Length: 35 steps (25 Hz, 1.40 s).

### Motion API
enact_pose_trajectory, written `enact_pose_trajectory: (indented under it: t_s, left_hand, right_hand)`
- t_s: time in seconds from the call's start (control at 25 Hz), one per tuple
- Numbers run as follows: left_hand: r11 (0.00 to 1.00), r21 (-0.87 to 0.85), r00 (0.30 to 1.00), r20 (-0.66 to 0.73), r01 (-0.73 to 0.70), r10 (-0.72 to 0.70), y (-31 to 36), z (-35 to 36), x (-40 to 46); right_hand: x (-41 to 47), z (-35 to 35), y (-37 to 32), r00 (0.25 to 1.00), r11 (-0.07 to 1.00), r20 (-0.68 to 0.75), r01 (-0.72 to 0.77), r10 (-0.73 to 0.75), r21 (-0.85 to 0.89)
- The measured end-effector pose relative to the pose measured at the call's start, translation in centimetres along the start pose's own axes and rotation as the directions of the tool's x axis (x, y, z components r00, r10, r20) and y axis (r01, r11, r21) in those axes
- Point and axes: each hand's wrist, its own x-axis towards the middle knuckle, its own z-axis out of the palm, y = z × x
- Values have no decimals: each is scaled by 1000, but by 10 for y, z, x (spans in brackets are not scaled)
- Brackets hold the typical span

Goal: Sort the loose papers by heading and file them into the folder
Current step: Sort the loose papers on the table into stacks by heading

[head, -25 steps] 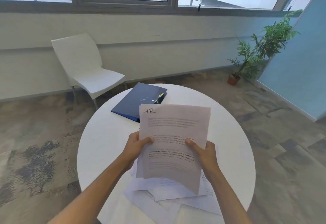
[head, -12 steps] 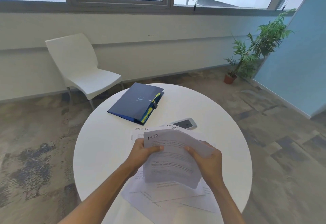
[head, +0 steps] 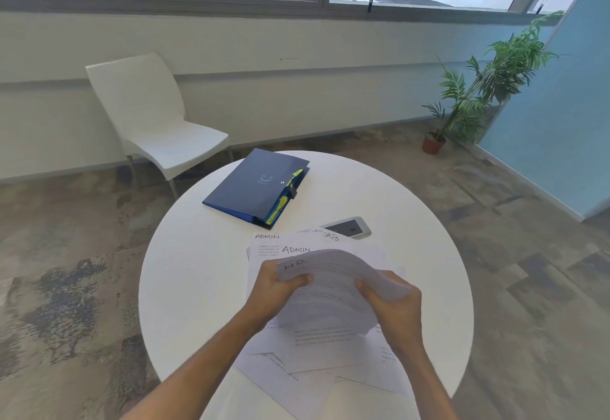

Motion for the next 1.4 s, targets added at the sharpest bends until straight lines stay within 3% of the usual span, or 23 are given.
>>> enact_pose_trajectory:
  t_s: [0.16, 0.76, 1.04, 1.2, 1.4]
  left_hand:
    - [1000, -23, 999, -38, -4, 4, -6, -3, 0]
    - [992, -42, 993, 5, 118, -118, -10, 5, 12]
    - [967, -190, 977, -101, 168, -190, 5, -3, 28]
    - [938, -171, 953, 48, 302, -298, 13, -20, 42]
    - [964, -37, 961, 101, 262, -257, 3, -30, 39]
  right_hand:
    - [0, -3, 5, 998, 999, 50, -32, 32, -20]
    - [2, 2, 19, 996, 993, -21, -90, 92, 71]
    - [7, 2, 35, 990, 987, 12, -139, 141, -84]
    - [17, 4, 39, 979, 975, -13, -203, 203, -86]
    - [32, 2, 35, 918, 916, 17, -397, 397, 65]
